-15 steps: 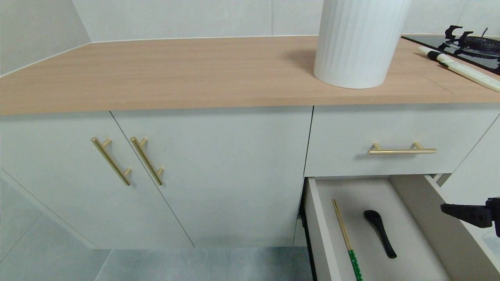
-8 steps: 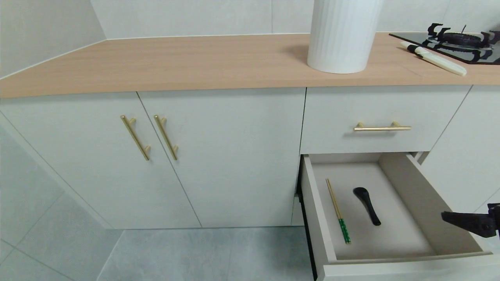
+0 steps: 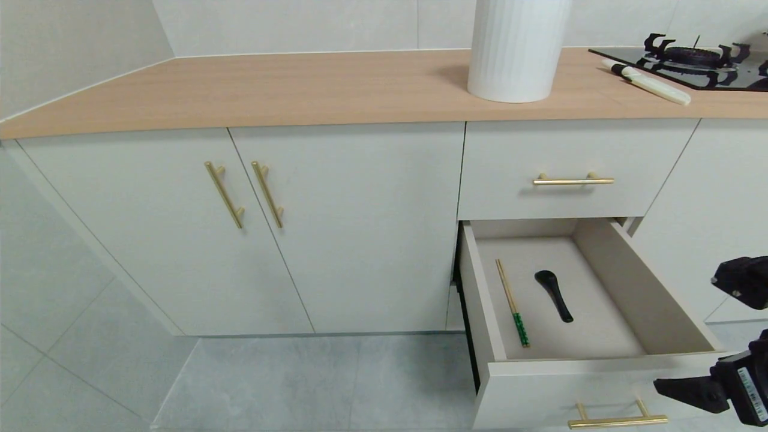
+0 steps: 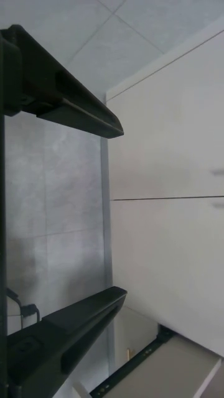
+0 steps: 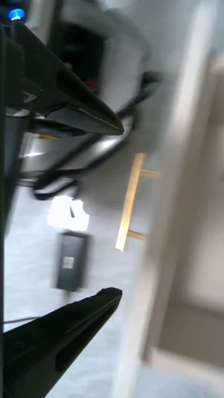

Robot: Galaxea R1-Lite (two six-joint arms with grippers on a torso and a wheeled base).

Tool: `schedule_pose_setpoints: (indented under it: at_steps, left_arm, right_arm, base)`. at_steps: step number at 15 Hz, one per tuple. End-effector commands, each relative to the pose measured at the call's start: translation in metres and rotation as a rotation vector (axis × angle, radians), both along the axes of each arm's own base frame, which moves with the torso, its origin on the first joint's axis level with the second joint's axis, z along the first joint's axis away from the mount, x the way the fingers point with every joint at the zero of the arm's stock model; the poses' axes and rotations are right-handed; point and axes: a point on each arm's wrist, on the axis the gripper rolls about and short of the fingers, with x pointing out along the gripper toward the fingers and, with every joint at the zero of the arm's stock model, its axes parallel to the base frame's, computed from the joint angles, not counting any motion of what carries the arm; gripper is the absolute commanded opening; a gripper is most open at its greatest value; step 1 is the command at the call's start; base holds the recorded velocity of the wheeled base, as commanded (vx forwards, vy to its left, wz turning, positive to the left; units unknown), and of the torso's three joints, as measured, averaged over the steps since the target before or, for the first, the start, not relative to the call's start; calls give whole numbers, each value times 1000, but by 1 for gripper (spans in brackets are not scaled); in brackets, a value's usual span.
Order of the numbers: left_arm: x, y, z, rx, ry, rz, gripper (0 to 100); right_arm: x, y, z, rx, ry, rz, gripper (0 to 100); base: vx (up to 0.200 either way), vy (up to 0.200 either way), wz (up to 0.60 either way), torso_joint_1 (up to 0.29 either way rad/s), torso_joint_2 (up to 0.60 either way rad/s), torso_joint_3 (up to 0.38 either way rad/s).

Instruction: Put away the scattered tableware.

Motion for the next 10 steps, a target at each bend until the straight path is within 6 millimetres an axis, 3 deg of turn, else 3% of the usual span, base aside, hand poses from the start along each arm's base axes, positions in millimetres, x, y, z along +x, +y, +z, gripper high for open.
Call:
schedule_pose_setpoints:
  at_steps: [1,3,10]
  left_arm:
    - [0,0,0,0,2,0,100]
    - [0,0,0,0,2,0,100]
    - [0,0,0,0,2,0,100]
  right_arm:
    - [19,13,-27,-43,172,22,100]
    - [28,16,-37,-48,222,-1,100]
    - [32,19,-42,-40,246,-41,100]
  base:
    - [0,0,0,0,0,0]
    - [0,0,0,0,0,0]
    - [0,0,0,0,0,0]
